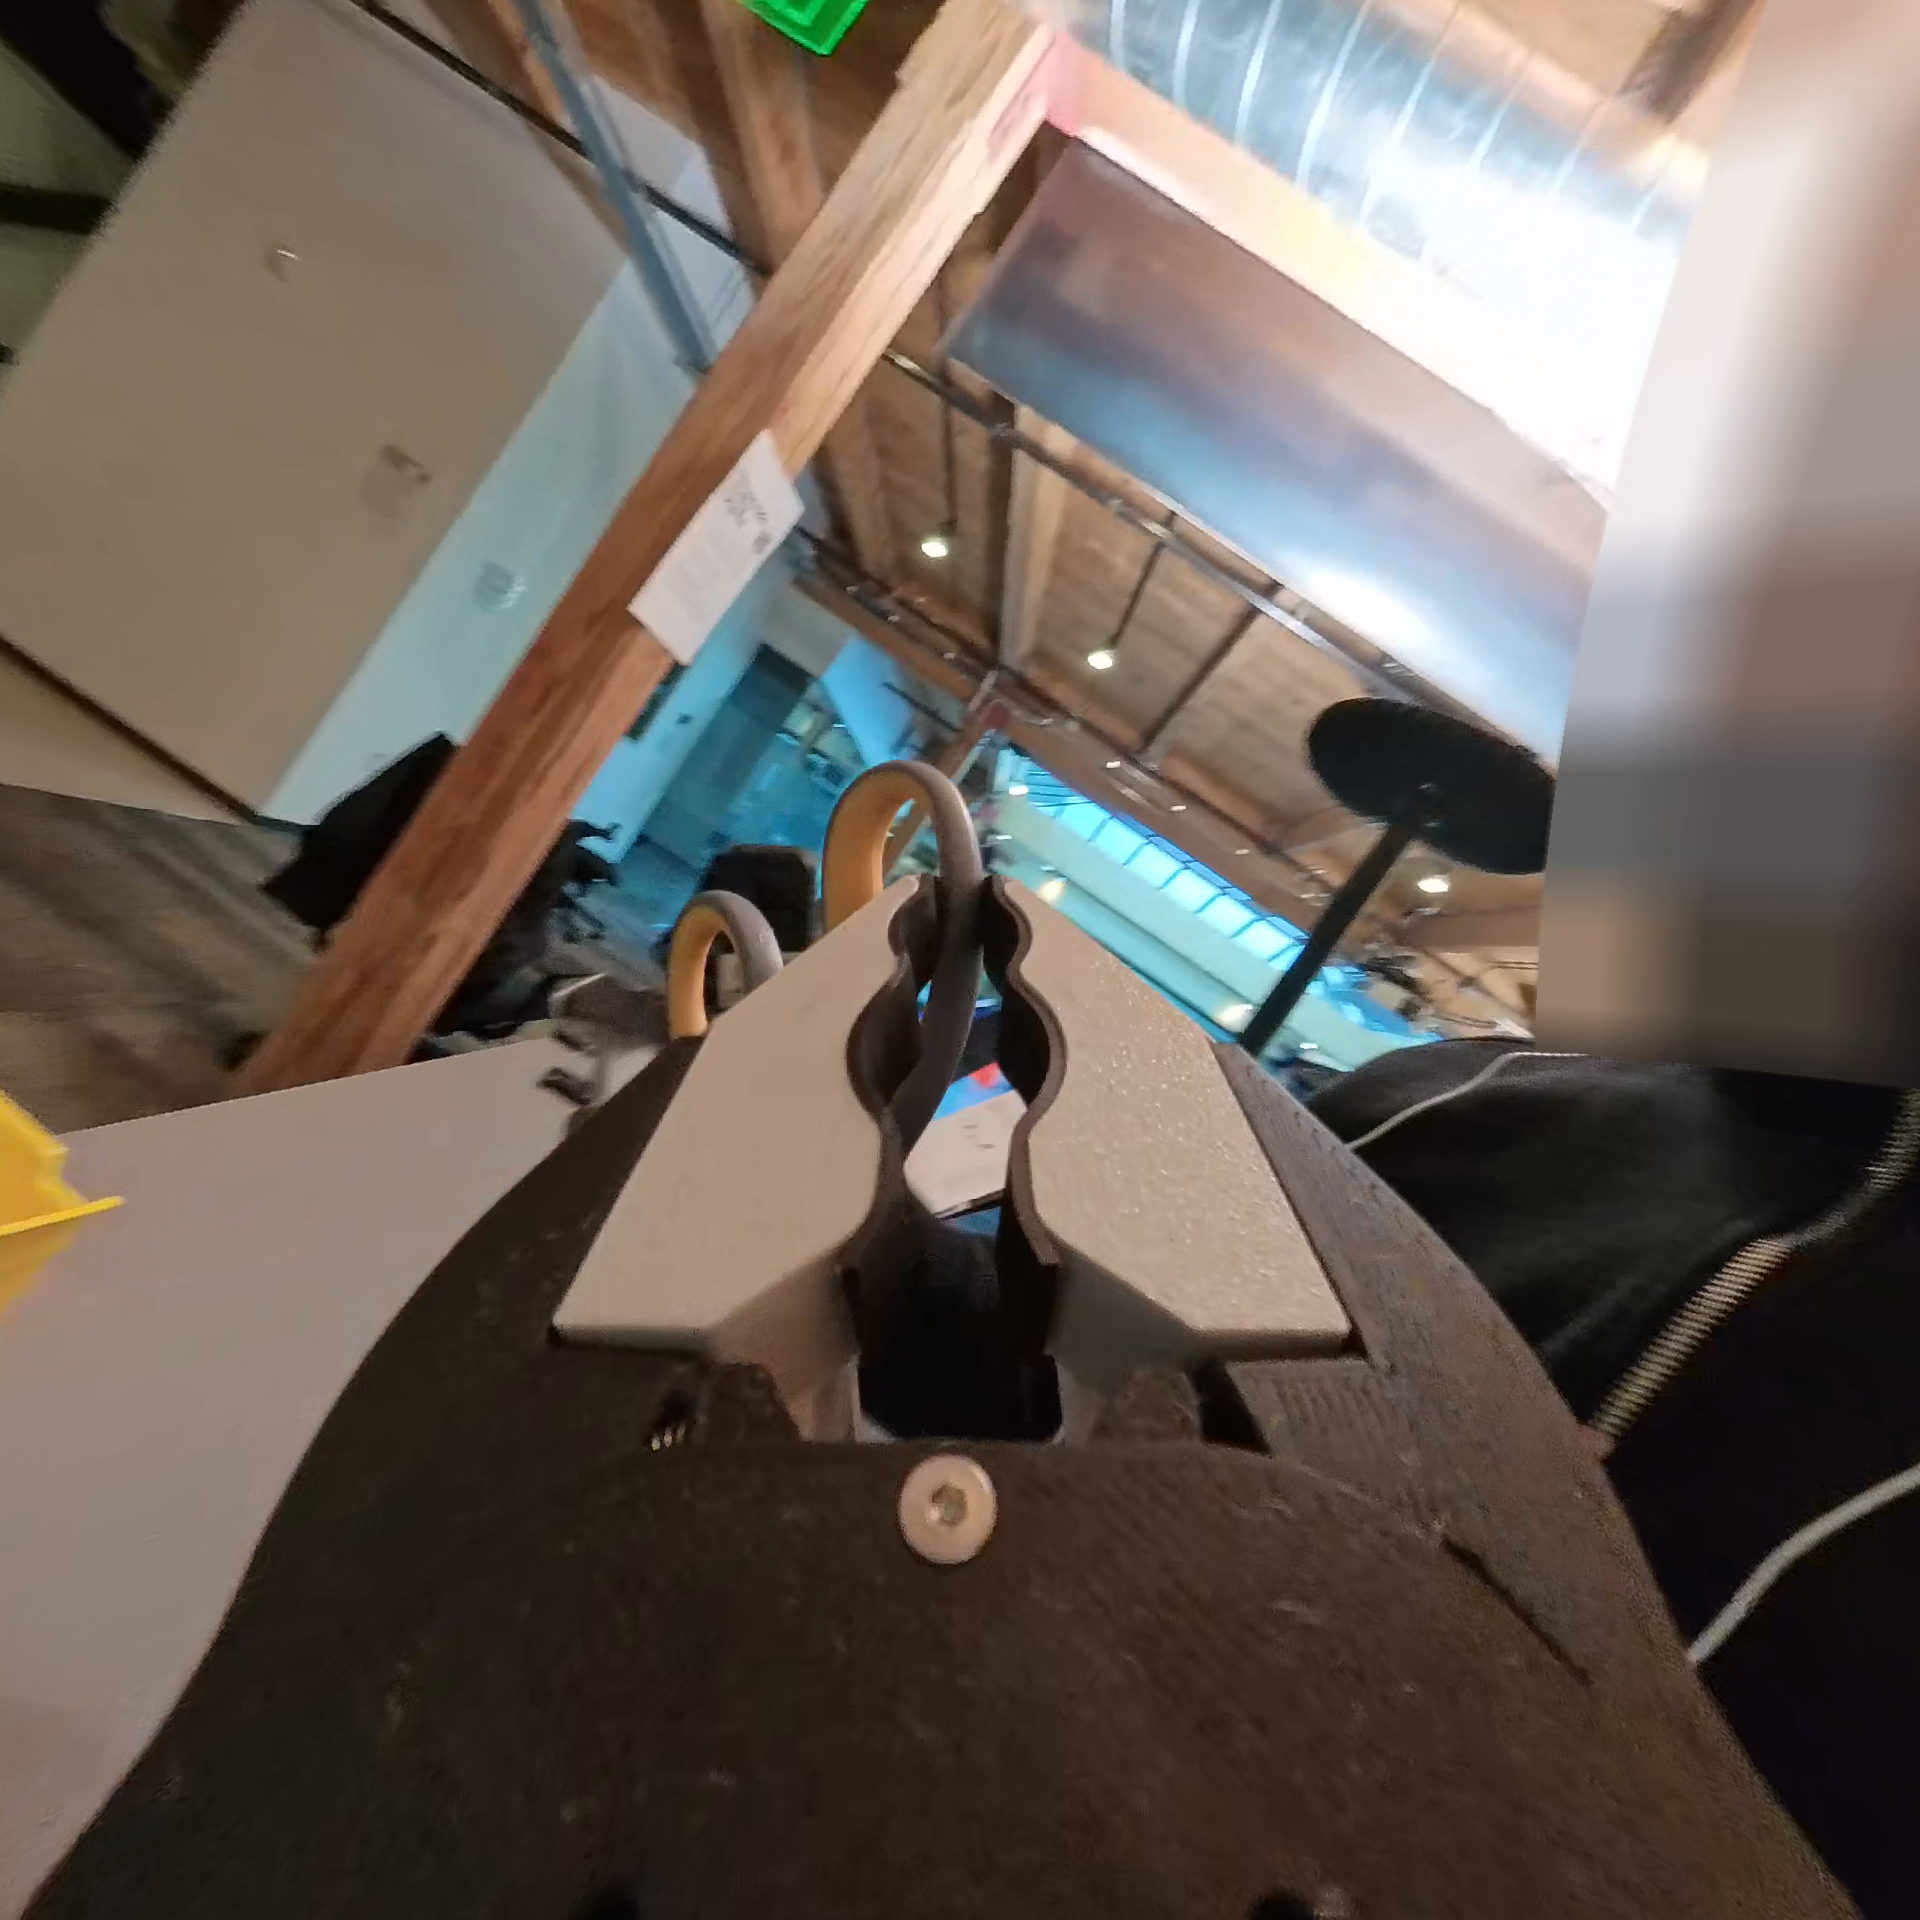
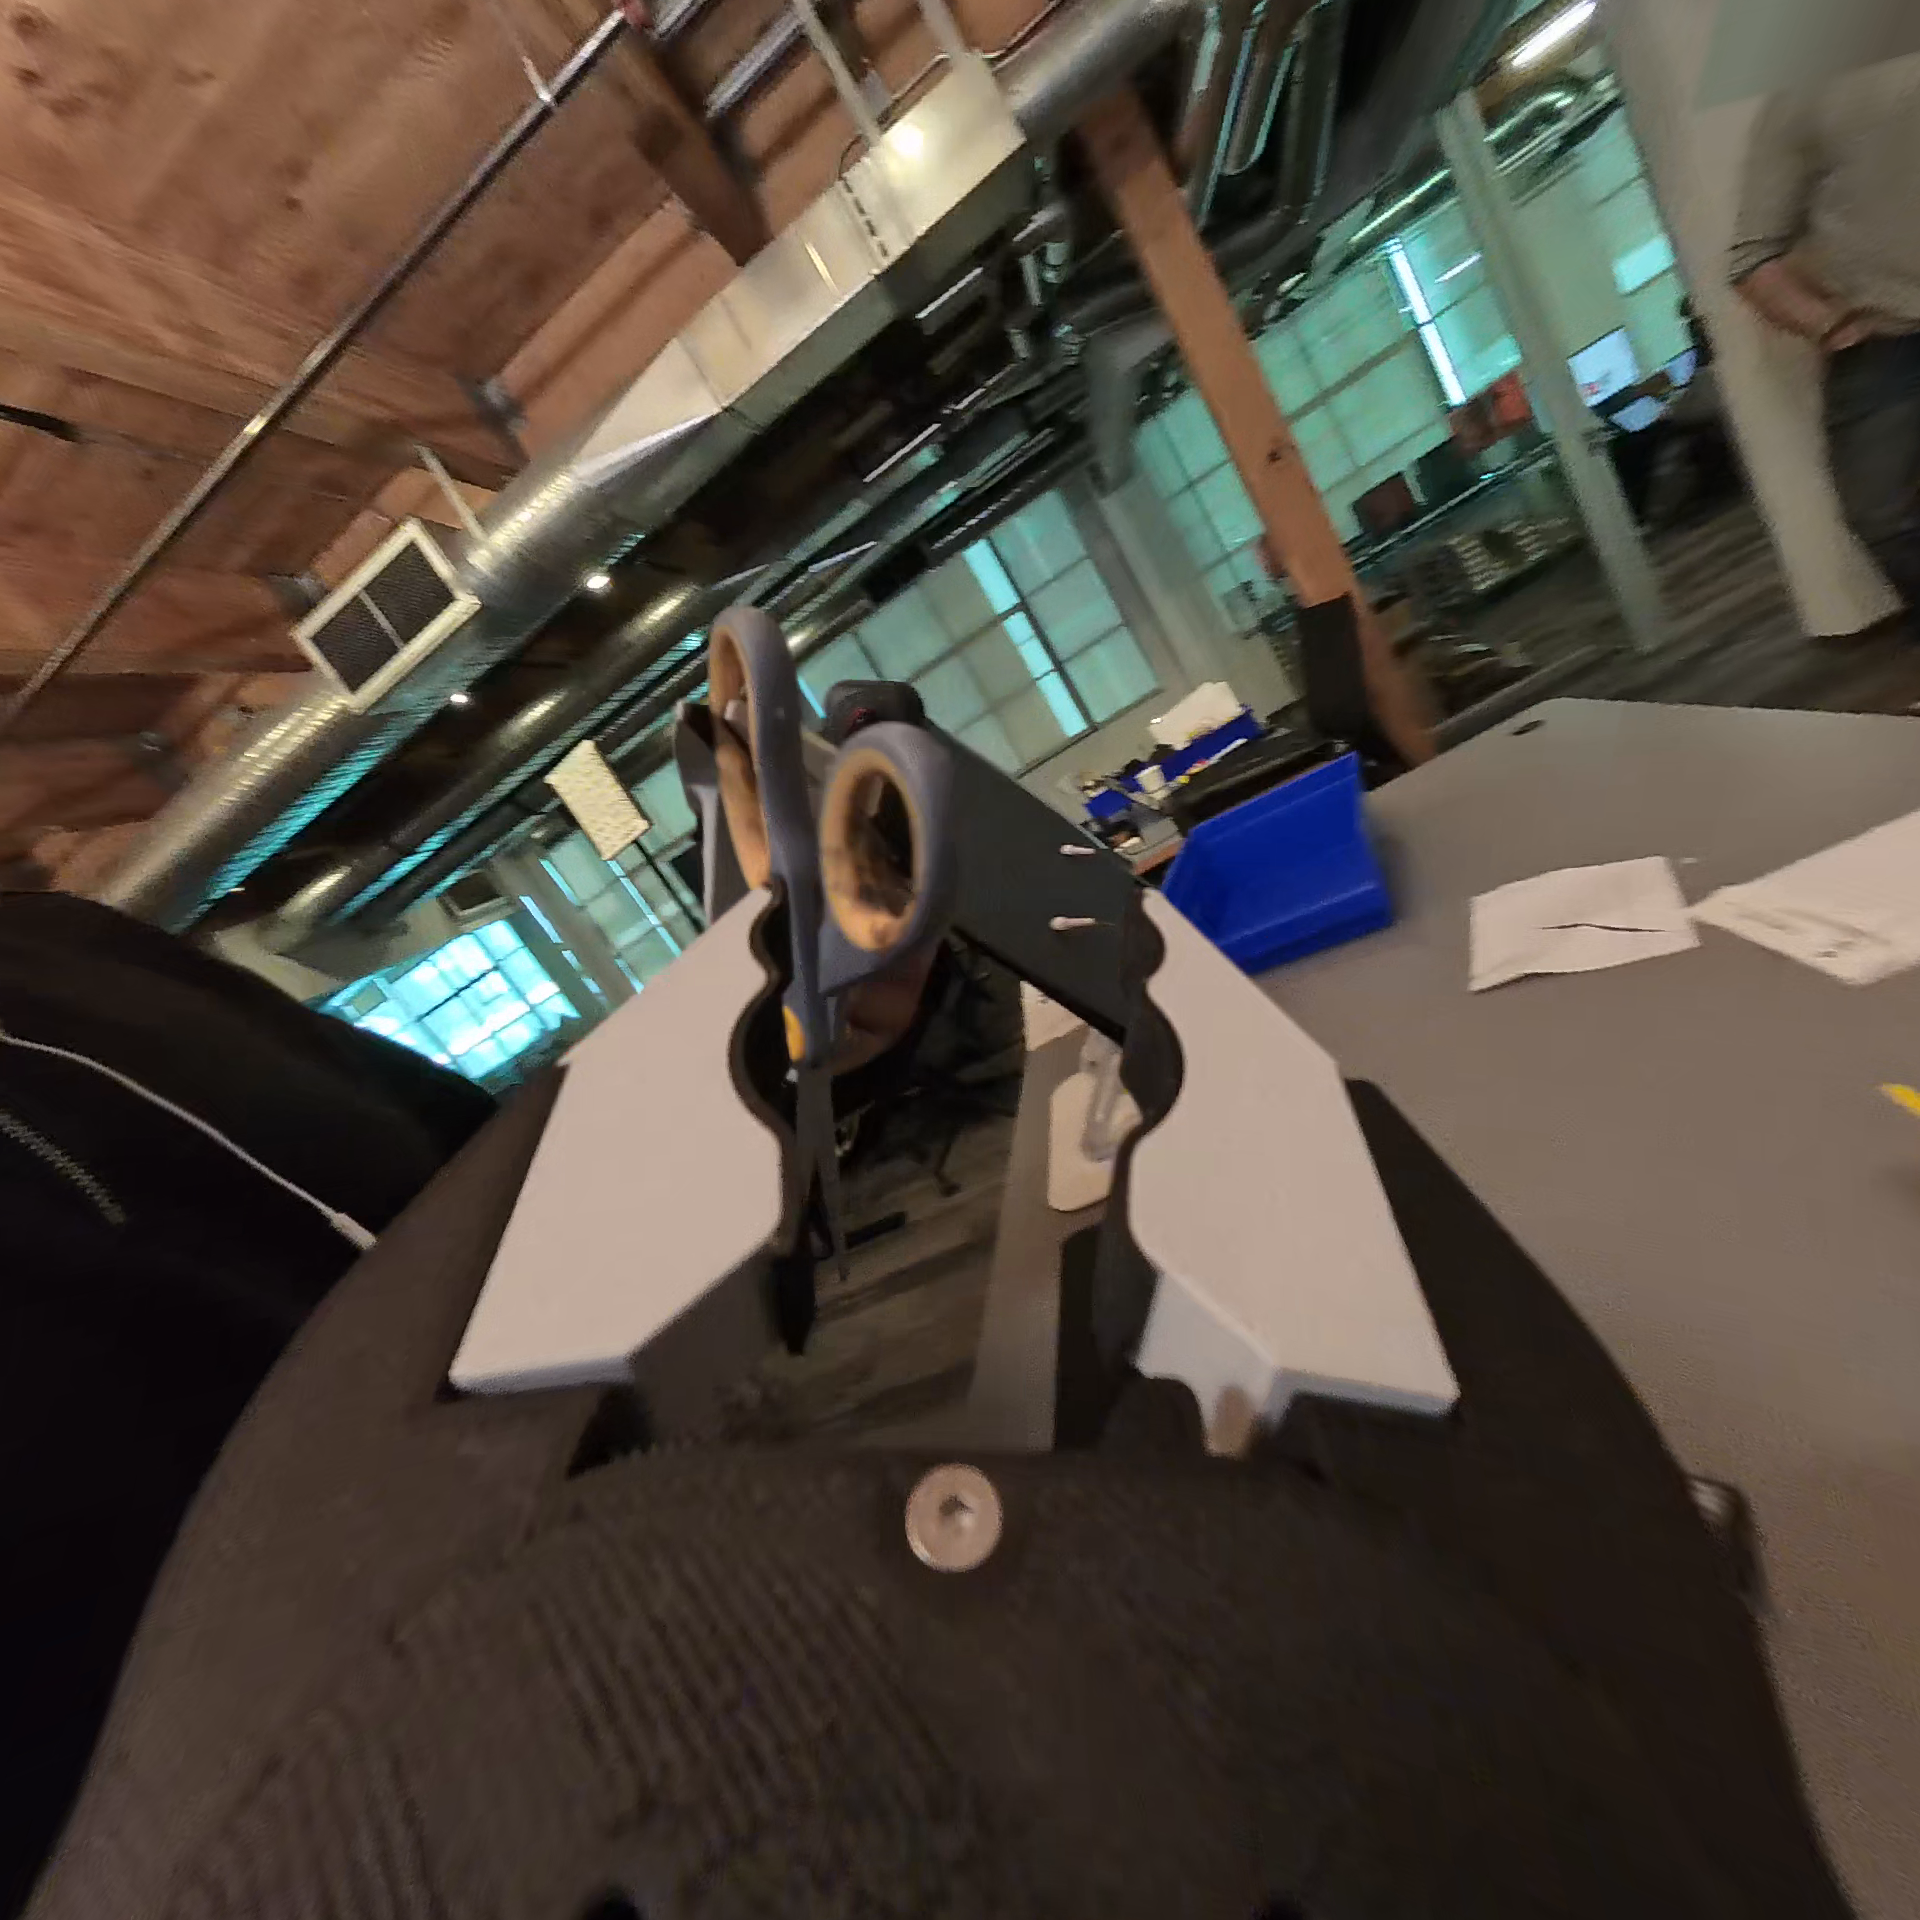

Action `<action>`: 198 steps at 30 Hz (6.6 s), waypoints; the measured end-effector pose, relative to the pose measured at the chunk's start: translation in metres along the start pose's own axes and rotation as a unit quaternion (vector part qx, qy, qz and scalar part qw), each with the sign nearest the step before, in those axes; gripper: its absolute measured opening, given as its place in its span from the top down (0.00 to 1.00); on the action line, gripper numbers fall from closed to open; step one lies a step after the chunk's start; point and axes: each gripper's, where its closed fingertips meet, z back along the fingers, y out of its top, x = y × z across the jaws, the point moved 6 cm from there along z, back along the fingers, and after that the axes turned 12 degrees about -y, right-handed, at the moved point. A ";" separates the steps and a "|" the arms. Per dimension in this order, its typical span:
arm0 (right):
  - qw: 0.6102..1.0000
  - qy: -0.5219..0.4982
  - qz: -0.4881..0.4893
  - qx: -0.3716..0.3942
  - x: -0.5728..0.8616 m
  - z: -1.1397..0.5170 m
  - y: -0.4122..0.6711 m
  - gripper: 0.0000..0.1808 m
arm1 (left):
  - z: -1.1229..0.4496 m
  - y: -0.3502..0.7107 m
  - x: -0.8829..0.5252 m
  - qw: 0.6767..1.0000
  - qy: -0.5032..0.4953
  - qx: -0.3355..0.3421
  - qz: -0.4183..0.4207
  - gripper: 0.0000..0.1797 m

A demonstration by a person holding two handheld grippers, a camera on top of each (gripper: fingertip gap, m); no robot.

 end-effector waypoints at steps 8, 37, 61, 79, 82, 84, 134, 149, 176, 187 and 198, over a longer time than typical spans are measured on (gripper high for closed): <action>0.991 0.128 -0.027 0.027 -0.030 -0.004 0.006 0.95 | -0.002 -0.010 0.007 1.000 -0.022 0.022 0.006 0.97; 0.997 0.049 -0.008 -0.051 -0.028 0.031 0.006 0.98 | 0.033 -0.029 0.010 0.996 0.084 -0.004 -0.011 0.96; 0.984 0.031 0.078 -0.156 -0.049 -0.008 -0.006 0.99 | 0.010 -0.032 0.001 0.990 0.122 -0.066 -0.026 0.96; 0.979 0.005 0.104 -0.177 -0.040 -0.008 -0.003 0.99 | 0.015 -0.037 -0.015 0.986 0.145 -0.078 -0.022 0.96; 0.986 0.011 0.084 -0.146 -0.036 0.004 0.009 0.98 | 0.017 -0.035 -0.012 0.985 0.150 -0.073 -0.035 0.96; 0.995 0.011 0.054 -0.089 -0.030 0.020 0.028 0.99 | 0.028 -0.027 -0.009 0.987 0.152 -0.045 -0.031 0.97; 0.991 -0.056 0.038 -0.117 -0.011 0.028 0.016 0.99 | 0.025 -0.042 -0.046 0.977 0.200 -0.079 0.009 0.96; 0.986 -0.061 0.051 -0.145 -0.011 0.021 0.013 0.99 | 0.022 -0.042 -0.048 0.974 0.210 -0.080 0.001 0.97; 0.830 -0.470 -0.063 -0.294 0.346 -0.063 0.051 0.94 | 0.137 -0.092 0.078 0.909 0.396 -0.107 -0.076 0.69; 0.810 -0.530 0.237 0.082 0.029 -0.058 0.133 0.79 | 0.340 -0.072 0.223 0.879 0.470 -0.023 -0.078 0.69; 0.796 0.019 0.579 0.175 -0.430 -0.356 -0.148 0.88 | 0.548 -0.006 0.402 0.853 0.504 0.068 -0.117 0.67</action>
